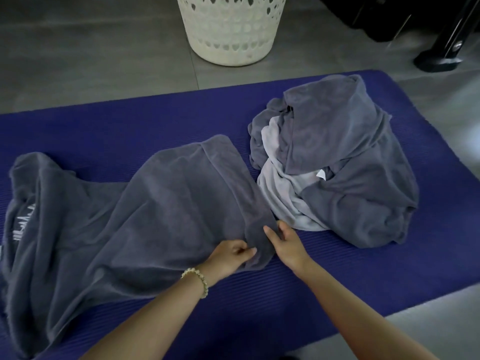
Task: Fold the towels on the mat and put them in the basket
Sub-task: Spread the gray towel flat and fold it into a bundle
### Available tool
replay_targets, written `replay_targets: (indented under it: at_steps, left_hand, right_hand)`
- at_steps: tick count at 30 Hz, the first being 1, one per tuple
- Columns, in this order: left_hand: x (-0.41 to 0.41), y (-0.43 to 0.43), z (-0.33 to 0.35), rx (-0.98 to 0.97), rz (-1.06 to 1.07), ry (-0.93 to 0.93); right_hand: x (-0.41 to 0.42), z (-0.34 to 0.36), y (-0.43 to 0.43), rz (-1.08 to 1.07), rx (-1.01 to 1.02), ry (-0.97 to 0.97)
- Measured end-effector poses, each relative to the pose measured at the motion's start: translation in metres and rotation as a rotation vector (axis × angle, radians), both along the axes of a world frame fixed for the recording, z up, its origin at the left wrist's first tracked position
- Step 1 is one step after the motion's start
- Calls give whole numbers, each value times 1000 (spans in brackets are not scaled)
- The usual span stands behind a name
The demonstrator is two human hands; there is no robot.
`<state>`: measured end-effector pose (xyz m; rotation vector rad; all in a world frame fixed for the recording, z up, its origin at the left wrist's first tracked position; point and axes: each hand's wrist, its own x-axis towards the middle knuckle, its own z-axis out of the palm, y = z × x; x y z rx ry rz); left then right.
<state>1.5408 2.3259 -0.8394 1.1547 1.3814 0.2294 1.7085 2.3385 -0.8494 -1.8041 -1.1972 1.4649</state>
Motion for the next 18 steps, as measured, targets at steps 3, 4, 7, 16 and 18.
replay_targets:
  at_steps: [3,4,7,16,18]
  left_hand:
    - [1,-1,2,-98,92,-109]
    - [0,0,4,-127,117,-126]
    - [1,-2,3,-253,141,-204]
    - [1,-28,-6,-208,203,-40]
    - [-21,-17,3,-98,142,45]
  right_hand:
    - [3,5,-8,-21,109,-71]
    - [5,9,-8,-40,107,-49]
    - [12,13,-12,-72,46,71]
    - [31,-9,-29,138,-13,-286]
    - [19,2,-18,185,116,-380]
